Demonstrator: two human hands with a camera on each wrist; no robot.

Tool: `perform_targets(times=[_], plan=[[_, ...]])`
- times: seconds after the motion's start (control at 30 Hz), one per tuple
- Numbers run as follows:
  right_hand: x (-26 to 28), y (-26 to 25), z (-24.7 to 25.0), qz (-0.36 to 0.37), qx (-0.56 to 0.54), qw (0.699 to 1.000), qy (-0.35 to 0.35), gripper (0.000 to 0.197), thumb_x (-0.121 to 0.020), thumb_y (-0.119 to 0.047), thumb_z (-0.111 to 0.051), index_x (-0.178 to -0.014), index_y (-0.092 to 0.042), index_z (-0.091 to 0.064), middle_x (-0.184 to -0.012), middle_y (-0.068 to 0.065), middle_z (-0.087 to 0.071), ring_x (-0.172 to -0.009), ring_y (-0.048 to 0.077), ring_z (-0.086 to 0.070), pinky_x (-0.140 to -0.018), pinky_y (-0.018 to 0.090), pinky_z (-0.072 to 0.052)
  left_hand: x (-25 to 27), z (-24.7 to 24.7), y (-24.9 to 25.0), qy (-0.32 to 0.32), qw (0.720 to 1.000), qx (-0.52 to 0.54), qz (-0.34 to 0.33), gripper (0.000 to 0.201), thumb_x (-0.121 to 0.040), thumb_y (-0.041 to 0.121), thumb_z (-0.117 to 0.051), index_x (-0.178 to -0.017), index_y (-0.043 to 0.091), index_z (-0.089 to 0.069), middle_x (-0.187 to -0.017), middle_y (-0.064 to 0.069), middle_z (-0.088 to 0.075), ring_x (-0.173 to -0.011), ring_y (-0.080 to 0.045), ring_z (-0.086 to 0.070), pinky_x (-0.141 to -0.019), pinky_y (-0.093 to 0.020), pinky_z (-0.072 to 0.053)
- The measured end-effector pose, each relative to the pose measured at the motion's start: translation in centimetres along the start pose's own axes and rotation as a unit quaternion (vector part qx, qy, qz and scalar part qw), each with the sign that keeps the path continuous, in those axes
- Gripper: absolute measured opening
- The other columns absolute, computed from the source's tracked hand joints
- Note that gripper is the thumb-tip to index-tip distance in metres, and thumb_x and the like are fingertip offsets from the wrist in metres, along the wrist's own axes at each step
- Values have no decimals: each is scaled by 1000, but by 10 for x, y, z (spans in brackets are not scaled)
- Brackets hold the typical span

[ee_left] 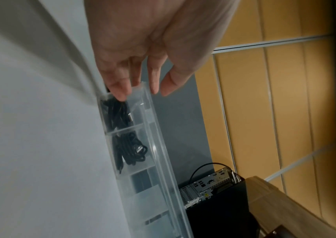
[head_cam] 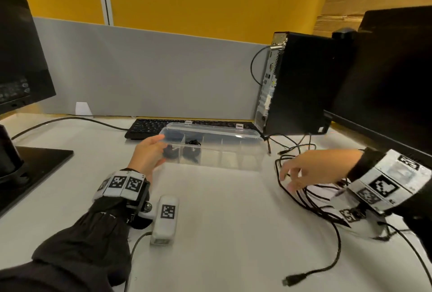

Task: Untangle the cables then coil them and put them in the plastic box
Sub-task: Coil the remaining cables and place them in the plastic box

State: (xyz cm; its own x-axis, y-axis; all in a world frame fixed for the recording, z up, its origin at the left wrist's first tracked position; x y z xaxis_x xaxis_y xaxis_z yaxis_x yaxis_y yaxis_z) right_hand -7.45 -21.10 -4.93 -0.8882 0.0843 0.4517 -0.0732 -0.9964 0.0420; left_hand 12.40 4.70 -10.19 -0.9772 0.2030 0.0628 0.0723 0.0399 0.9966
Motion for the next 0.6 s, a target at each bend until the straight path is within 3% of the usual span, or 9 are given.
perform_targets(times=[0.07,0.17,0.27,0.37,0.47,0.53,0.6], plan=[[14,22,-16,-21,3,1000,-6,27,-89,-38,-57,-115,-41,-48,-96,-17,-53,-78,0,-48,-69,12,-36,7,-1,10,-3,999,-37,-23,36,-94,11,-50,-130,13,-50,-124,-5,-53,-116,-21,-49,-96,-36,-44],[32,33,-38,-2,5,999,-39,46,-86,-19,-61,-122,-43,-47,-111,-11,-51,-81,0,-49,-65,12,-39,22,-1,26,4,995,-80,-65,28,-94,12,-51,-122,14,-55,-105,3,-55,-97,-10,-53,-82,-29,-44],[37,24,-57,42,35,997,-55,41,-85,-13,-62,-117,-38,-58,-112,-9,-47,-86,0,-45,-70,11,-40,34,-6,42,16,984,-138,-108,32,-94,14,-50,-126,15,-53,-124,-1,-53,-110,-16,-49,-93,-33,-42],[34,15,-34,66,68,991,90,21,-91,-23,-56,-108,-31,-66,-109,-12,-50,-90,-2,-45,-79,11,-38,60,-40,59,-37,972,-178,-150,27,-96,17,-48,-122,17,-55,-121,0,-56,-110,-15,-50,-83,-25,-40],[38,3,7,69,71,960,261,20,-93,-30,-52,-108,-31,-65,-116,-13,-52,-110,6,-47,-89,20,-42,104,-104,69,-176,950,-206,-153,28,-94,38,-46,-109,18,-60,-115,-1,-62,-105,-17,-56,-86,-30,-43],[39,-15,24,89,75,937,328,21,-94,-29,-50,-110,-25,-65,-114,-8,-56,-109,12,-50,-87,24,-41,133,-144,66,-269,912,-279,-133,41,-92,53,-37,-110,20,-55,-113,0,-62,-102,-17,-58,-88,-33,-43],[38,-37,35,116,100,915,373,19,-94,-23,-51,-107,-19,-64,-106,0,-61,-100,19,-55,-79,27,-40,150,-170,60,-311,863,-375,-132,42,-93,55,-33,-111,21,-49,-103,1,-64,-90,-13,-60,-83,-30,-44]])
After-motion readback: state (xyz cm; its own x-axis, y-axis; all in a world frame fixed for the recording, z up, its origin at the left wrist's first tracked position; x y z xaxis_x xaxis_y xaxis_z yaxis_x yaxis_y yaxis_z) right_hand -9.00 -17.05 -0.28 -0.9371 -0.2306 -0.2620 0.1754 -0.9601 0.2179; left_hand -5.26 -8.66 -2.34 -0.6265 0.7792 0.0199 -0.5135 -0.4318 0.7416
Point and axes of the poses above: each hand's wrist, its own x-axis away from the middle knuckle, its own z-axis out of the back of the hand, y = z × x, the point moved 8 cm from there along -x, towards the middle knuckle
